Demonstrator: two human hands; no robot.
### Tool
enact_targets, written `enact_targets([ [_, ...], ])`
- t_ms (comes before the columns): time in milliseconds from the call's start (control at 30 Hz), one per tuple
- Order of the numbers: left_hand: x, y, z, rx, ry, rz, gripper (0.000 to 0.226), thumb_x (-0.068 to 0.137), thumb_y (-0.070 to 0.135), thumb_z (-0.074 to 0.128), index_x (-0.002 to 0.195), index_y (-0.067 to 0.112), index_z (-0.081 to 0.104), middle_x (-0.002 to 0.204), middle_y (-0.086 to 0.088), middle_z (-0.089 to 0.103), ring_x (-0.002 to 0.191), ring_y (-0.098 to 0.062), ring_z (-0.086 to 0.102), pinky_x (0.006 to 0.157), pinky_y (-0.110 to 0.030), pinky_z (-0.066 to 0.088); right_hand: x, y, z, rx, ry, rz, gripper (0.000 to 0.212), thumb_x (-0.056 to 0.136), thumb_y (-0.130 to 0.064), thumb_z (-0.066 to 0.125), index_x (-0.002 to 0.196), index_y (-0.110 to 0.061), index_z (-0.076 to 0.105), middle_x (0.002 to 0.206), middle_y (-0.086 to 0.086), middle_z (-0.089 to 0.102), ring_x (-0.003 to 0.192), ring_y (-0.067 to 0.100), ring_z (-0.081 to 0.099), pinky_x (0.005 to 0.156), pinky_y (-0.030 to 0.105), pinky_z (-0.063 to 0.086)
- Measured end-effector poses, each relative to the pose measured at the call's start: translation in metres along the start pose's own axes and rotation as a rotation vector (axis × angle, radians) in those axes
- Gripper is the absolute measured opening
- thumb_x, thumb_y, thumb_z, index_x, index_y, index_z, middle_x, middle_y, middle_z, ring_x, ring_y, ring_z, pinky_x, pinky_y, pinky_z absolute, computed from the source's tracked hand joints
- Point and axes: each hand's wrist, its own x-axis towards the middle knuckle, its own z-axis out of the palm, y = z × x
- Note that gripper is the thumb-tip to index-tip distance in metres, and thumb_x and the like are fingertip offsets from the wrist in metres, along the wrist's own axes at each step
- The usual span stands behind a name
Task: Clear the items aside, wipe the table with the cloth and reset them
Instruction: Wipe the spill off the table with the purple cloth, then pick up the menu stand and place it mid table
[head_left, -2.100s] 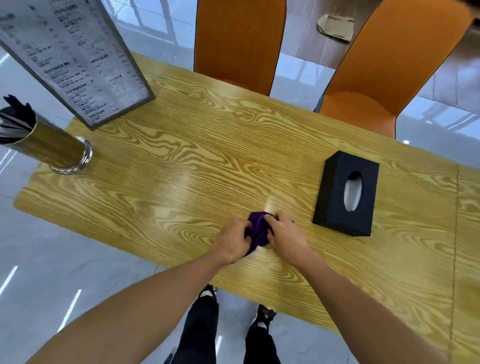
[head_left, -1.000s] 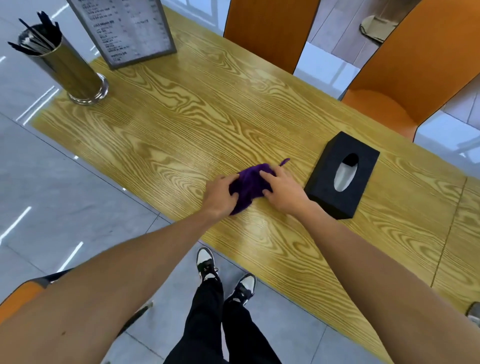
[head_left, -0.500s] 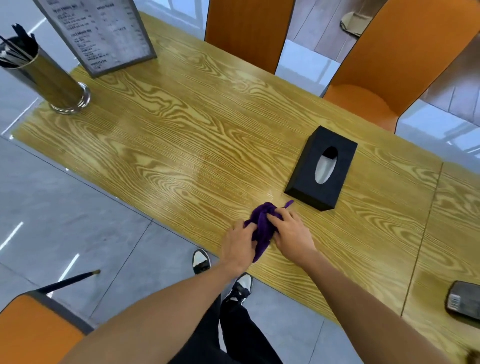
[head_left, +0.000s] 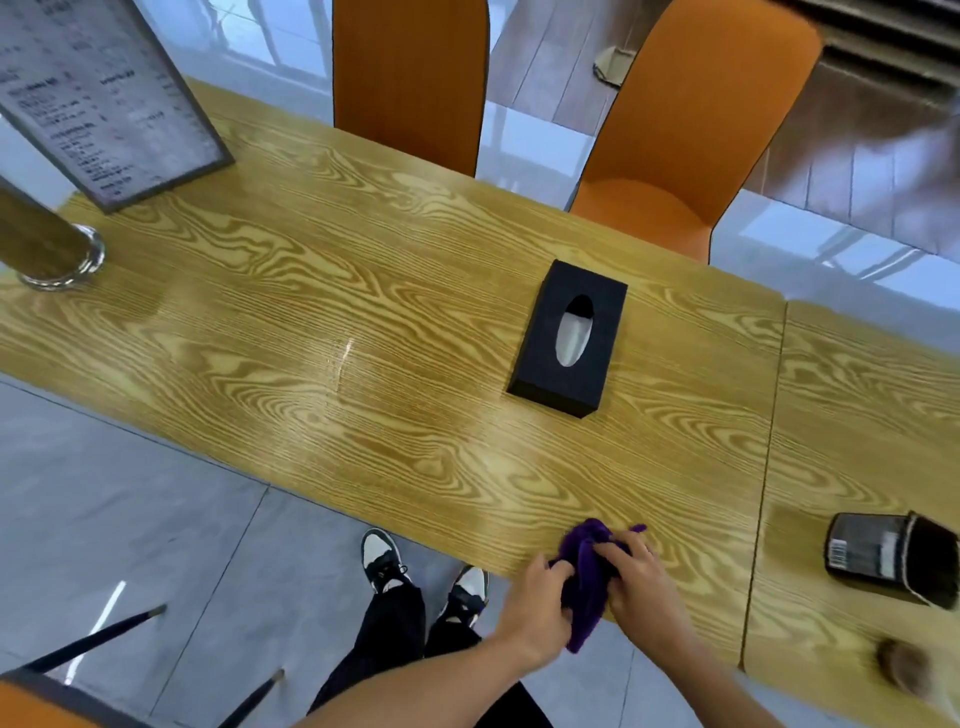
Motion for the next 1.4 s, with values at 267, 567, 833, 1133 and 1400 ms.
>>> enact_targets([
  [267,0.024,0.015,-0.04,-0.262,0.095,-0.066,0.056,0.088,0.013,0.065,0.141,0.024,0.055,0.133,-0.001,0.052,0.121,-0.015,0.057,0.103,-0.02,0.044,0.028,-0.006,-0.033,0.022,0.067,0.064,0.05,0.087,0.002,0.064,0.135,-0.01,0.064,0.129,0.009,0.059,0.116,0.028,0.057,0.086,0.036,0.05],
  [567,0.031,-0.025,-0.147,-0.205,0.047,-0.211,0.06,0.093,0.03,0.068,0.149,0.017,0.047,0.135,-0.01,0.059,0.117,-0.025,0.061,0.097,-0.031,0.049,0.091,-0.096,-0.079,-0.345,0.059,-0.012,0.029,0.095,-0.045,0.046,0.083,-0.022,0.058,0.088,-0.002,0.057,0.08,0.02,0.06,0.072,0.039,0.055],
  [833,0.02,-0.049,-0.262,-0.183,0.297,-0.201,0.052,0.098,0.035,0.062,0.145,0.017,0.049,0.134,-0.01,0.057,0.113,-0.027,0.062,0.094,-0.042,0.053,0.17,-0.23,-0.099,-0.273,0.019,-0.248,0.041,0.098,-0.047,0.048,0.123,-0.019,0.067,0.121,0.001,0.065,0.104,0.023,0.064,0.073,0.036,0.047],
  [1133,0.017,-0.091,-0.404,-0.267,0.592,-0.138,0.056,0.096,0.041,0.064,0.144,0.017,0.051,0.141,-0.008,0.056,0.121,-0.02,0.059,0.097,-0.033,0.049,0.271,-0.381,-0.111,-0.144,-0.093,-0.392,0.058,0.095,-0.042,0.062,0.147,-0.019,0.053,0.148,0.007,0.056,0.134,0.026,0.054,0.109,0.044,0.046],
  [1400,0.016,-0.137,-0.547,-0.332,0.809,-0.108,0.061,0.092,0.043,0.069,0.144,0.016,0.052,0.146,-0.005,0.056,0.134,-0.021,0.051,0.103,-0.027,0.04,0.35,-0.497,-0.118,-0.089,-0.068,-0.407,0.061,0.094,-0.039,0.068,0.149,-0.017,0.051,0.15,0.008,0.056,0.134,0.027,0.054,0.108,0.04,0.044],
])
